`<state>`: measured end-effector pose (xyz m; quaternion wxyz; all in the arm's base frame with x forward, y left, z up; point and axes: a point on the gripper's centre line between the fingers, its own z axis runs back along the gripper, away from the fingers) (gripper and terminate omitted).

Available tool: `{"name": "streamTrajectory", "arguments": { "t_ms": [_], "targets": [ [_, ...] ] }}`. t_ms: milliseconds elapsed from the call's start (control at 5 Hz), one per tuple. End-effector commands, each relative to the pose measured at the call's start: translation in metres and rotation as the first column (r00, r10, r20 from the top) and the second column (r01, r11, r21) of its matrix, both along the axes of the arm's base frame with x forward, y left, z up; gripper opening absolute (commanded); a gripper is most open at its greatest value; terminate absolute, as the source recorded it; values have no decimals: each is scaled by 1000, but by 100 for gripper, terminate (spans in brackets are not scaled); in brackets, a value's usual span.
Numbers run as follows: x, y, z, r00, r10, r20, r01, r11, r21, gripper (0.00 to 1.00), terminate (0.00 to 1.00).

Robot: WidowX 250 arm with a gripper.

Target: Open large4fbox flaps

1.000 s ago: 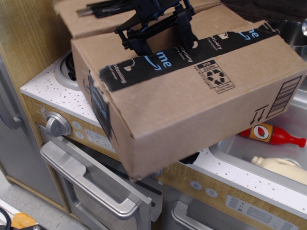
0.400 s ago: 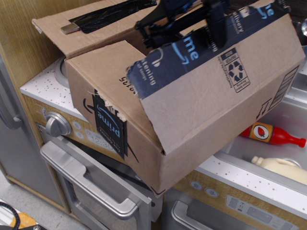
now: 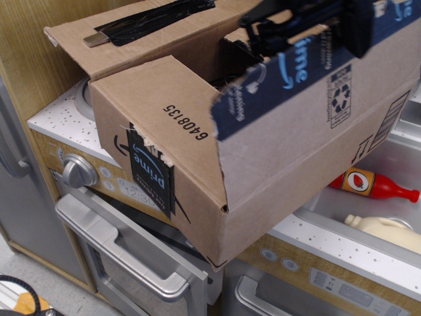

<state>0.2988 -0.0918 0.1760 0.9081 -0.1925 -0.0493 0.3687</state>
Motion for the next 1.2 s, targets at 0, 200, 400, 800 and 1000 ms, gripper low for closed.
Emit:
{"name": "streamTrajectory", "arguments": {
  "t_ms": [0,200,400,800,1000],
  "targets": [
    [-19,-41,12,992,82,93,-82,997,-7,100,0],
    [-26,-54,6,987,115,108,-113,993,-19,100,0],
    [-25,-66,2,984,130,123,-129,991,-20,100,0],
    [-10,-85,12,982,153,109,-159,986,49,100,0],
    [3,-99,1,969,187,160,-197,979,49,100,0]
  ]
}}
